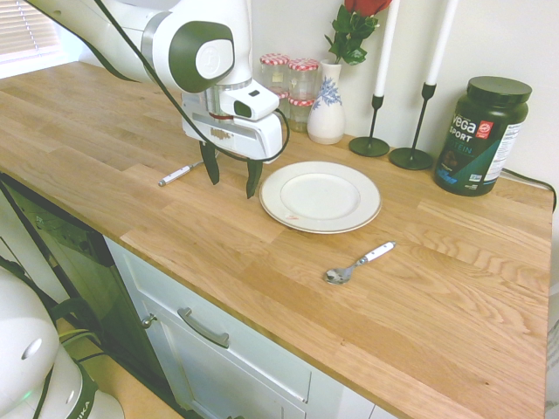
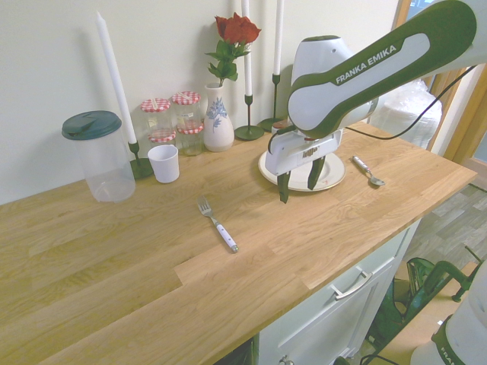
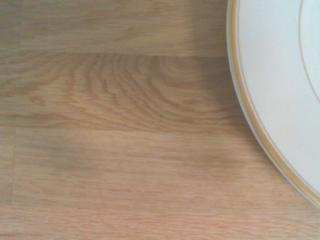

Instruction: Put the spoon into the plate

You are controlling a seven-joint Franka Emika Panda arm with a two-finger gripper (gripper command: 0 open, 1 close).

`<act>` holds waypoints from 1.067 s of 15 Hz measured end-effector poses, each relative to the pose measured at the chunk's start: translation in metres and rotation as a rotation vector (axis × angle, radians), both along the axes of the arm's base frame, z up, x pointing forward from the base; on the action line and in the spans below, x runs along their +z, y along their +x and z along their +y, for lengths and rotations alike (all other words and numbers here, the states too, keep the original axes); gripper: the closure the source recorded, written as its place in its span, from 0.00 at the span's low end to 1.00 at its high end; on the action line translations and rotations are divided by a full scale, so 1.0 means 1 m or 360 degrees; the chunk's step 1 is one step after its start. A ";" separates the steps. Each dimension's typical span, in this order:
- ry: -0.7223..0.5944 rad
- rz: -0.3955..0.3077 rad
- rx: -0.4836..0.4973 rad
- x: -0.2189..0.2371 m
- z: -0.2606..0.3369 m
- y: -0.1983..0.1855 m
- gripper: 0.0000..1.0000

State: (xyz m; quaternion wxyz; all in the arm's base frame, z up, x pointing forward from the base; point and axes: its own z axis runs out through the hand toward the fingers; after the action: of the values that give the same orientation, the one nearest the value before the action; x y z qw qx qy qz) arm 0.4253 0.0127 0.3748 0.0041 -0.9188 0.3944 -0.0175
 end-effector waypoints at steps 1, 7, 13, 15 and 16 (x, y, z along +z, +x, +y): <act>0.0000 0.0001 0.0000 0.000 0.000 0.000 0.00; 0.0053 -0.0108 -0.0313 0.065 -0.111 0.024 0.00; 0.0033 -0.0070 -0.0671 0.052 -0.270 0.003 0.00; 0.0036 -0.0036 -0.0679 0.037 -0.303 -0.013 0.00; 0.0030 -0.0034 -0.0651 0.030 -0.313 -0.017 0.00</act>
State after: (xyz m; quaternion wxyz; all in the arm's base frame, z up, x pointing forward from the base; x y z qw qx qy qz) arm 0.4081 -0.3006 0.4050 0.0132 -0.8191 0.5730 -0.0241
